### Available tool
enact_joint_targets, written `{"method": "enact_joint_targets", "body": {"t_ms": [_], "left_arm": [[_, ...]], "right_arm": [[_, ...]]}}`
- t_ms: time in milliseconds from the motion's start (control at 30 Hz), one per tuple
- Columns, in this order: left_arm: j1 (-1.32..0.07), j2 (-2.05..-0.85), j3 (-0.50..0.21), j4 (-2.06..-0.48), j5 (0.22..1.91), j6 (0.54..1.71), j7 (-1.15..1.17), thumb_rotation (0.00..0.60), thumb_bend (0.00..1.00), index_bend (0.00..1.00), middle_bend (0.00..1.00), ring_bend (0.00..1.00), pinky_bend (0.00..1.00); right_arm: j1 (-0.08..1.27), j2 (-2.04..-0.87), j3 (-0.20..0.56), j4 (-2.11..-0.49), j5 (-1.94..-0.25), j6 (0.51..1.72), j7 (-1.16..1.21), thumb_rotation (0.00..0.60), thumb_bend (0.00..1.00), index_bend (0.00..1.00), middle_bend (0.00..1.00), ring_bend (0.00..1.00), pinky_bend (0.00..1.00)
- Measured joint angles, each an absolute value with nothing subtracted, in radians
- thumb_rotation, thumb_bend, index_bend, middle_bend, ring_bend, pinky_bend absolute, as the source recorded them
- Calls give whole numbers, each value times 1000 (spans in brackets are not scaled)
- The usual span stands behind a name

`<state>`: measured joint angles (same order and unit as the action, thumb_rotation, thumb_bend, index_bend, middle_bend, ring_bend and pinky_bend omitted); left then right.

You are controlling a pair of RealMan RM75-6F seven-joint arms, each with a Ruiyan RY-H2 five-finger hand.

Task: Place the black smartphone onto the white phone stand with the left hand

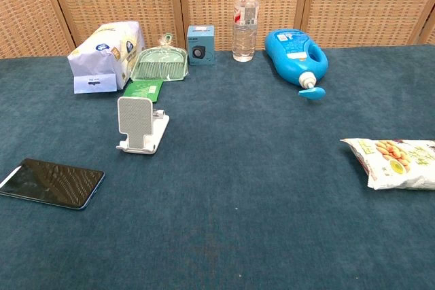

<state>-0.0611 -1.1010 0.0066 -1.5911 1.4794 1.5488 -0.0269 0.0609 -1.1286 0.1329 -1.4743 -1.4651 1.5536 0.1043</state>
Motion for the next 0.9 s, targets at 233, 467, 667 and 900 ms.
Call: {"method": "enact_joint_targets", "body": {"t_ms": [233,467,667,900], "left_arm": [[-76,-1108,4,-1581,1490,1515,-40,600,0,0,0,0,0],[-180,-1104,13,-1568,1538,1333,-159,600,0,0,0,0,0],[-317,-1126,12,-1535,1547,1103,-245,600,0,34,44,29,44],[-425,-1211,-14,-1485,1468,930,-229,600,0,85,84,84,106]], "right_arm": [[62,-1124,133,-1477,-1464,1548,117,600,53,0,0,0,0],[65,-1118,138,-1476,-1446,1529,135,600,53,0,0,0,0],[68,-1112,144,-1471,-1430,1515,154,600,53,0,0,0,0],[69,-1111,146,-1464,-1425,1506,169,600,53,0,0,0,0]]}}
